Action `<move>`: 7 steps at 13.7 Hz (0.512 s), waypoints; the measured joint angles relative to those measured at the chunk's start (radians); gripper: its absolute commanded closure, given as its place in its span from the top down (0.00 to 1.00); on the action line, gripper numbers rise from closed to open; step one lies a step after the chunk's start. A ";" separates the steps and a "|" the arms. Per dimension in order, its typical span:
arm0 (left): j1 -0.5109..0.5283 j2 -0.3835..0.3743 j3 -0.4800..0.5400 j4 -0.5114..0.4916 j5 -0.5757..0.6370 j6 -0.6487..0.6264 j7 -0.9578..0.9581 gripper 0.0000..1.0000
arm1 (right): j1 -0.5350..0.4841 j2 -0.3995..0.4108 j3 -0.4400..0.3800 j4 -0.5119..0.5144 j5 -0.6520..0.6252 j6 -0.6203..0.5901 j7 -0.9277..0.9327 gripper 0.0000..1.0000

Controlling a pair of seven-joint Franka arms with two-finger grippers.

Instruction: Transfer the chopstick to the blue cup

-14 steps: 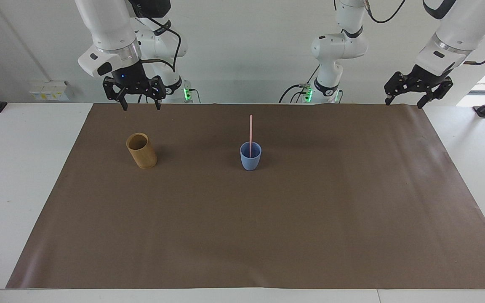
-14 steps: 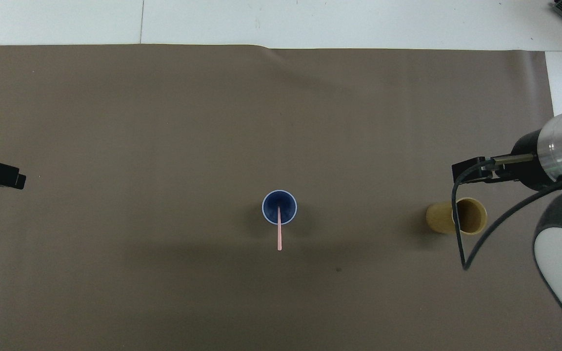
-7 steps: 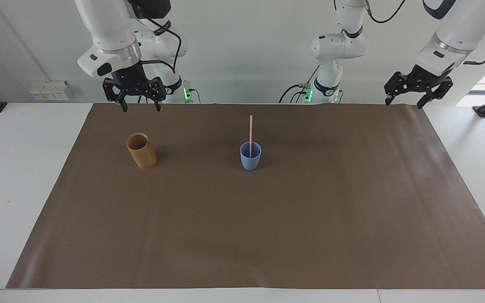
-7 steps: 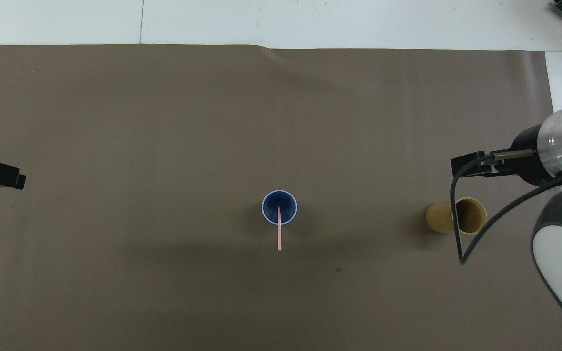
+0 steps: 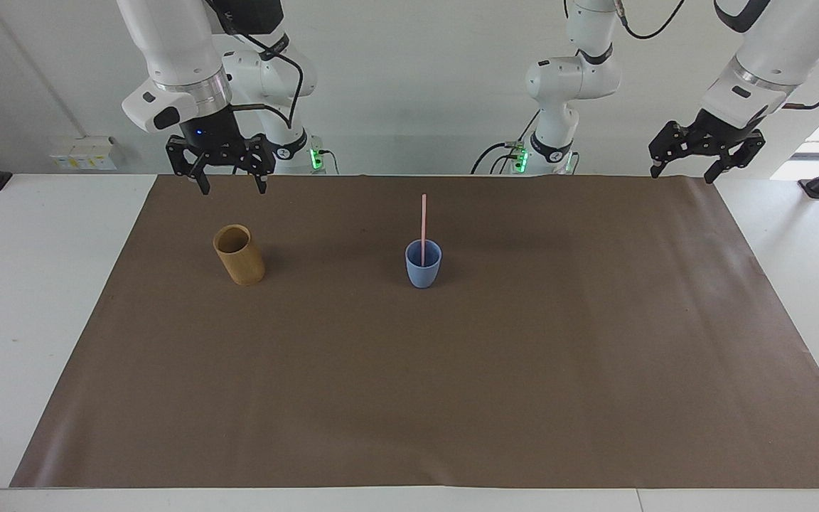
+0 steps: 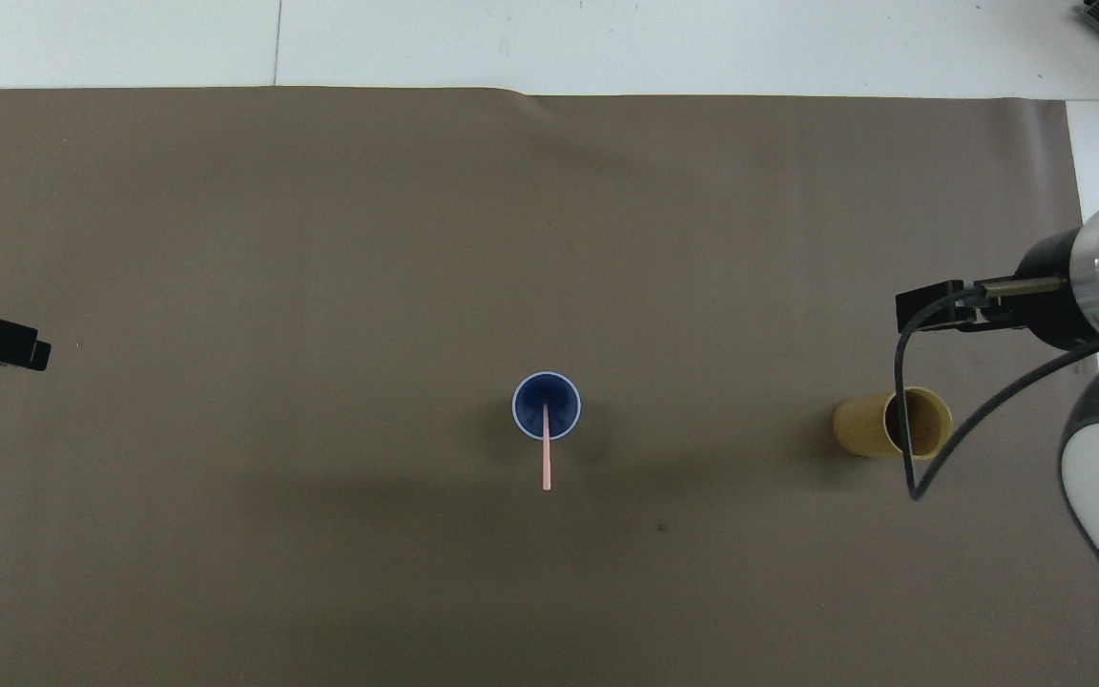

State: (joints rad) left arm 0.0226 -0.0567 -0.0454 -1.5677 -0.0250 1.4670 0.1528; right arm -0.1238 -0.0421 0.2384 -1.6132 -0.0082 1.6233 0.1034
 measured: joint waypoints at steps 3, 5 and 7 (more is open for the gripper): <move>0.000 0.000 0.000 0.000 0.000 0.000 0.000 1.00 | 0.047 0.000 -0.065 0.001 0.000 0.000 0.000 1.00; 0.000 0.000 0.000 0.000 0.000 0.000 0.000 1.00 | 0.071 0.000 -0.103 0.003 0.000 -0.002 0.000 1.00; 0.000 0.000 0.000 0.000 0.000 0.000 0.000 1.00 | 0.140 0.000 -0.190 0.008 0.000 -0.017 -0.033 1.00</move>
State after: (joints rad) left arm 0.0226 -0.0567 -0.0454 -1.5676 -0.0250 1.4670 0.1528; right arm 0.0161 -0.0425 0.0480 -1.6056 -0.0081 1.6059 0.0701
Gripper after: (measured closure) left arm 0.000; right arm 0.000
